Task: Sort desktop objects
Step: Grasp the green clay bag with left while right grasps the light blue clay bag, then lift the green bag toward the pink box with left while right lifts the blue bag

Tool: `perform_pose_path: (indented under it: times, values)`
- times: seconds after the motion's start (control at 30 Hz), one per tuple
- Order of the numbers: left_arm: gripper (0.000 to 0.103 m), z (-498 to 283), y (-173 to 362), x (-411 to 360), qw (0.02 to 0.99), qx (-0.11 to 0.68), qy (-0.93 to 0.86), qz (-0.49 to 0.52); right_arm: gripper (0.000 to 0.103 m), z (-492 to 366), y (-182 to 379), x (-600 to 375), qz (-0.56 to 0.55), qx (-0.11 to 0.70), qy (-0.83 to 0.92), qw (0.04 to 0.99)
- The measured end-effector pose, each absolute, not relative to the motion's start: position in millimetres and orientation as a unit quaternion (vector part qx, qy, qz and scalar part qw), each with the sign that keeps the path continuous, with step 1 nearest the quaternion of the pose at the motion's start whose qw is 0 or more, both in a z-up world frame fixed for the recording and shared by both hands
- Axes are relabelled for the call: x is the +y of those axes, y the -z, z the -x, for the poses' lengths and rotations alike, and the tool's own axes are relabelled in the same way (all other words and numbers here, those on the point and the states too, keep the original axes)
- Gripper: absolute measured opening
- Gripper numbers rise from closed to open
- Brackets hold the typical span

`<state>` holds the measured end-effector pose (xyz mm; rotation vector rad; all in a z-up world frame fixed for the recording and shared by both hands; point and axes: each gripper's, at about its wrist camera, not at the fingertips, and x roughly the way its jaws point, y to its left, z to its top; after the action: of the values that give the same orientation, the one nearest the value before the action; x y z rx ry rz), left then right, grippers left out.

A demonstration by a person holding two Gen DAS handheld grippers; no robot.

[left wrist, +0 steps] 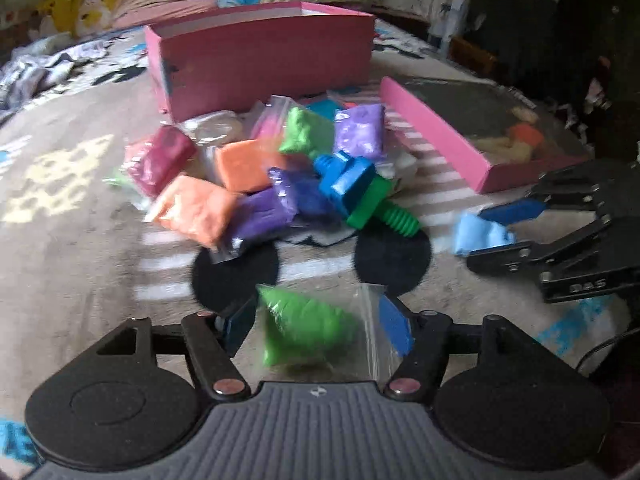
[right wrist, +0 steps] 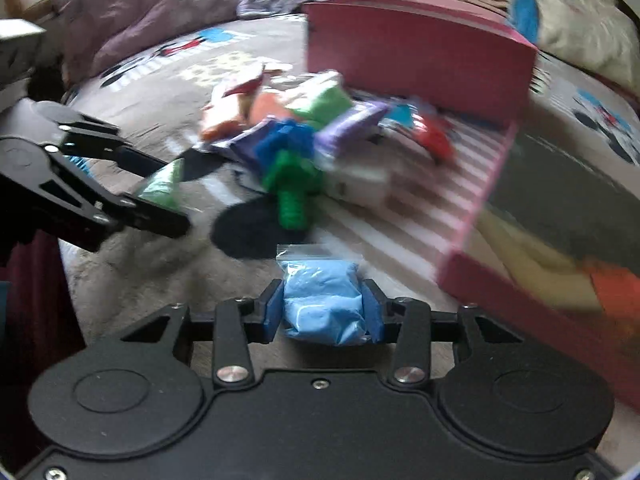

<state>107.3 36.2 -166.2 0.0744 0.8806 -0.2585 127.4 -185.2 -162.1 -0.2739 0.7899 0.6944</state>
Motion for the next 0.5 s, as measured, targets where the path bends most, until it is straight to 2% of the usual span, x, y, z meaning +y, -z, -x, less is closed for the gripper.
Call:
perform_pose_path:
  times: [0.07, 0.43, 0.5]
  values:
    - [0.068, -101.5, 162.1, 35.5, 0.896, 0.425, 0.123, -0.035, 0.065, -125.0, 160.8, -187.0, 0.128, 0.365, -0.325, 0.863]
    - [0.069, -106.2, 174.4, 28.7, 0.896, 0.429, 0.109, -0.043, 0.065, -126.2, 165.9, -183.9, 0.109, 0.362, -0.328, 0.866]
    - [0.069, -110.4, 177.5, 27.4, 0.894, 0.432, 0.106, -0.048, 0.062, -126.8, 166.6, -185.1, 0.105, 0.363, -0.327, 0.866]
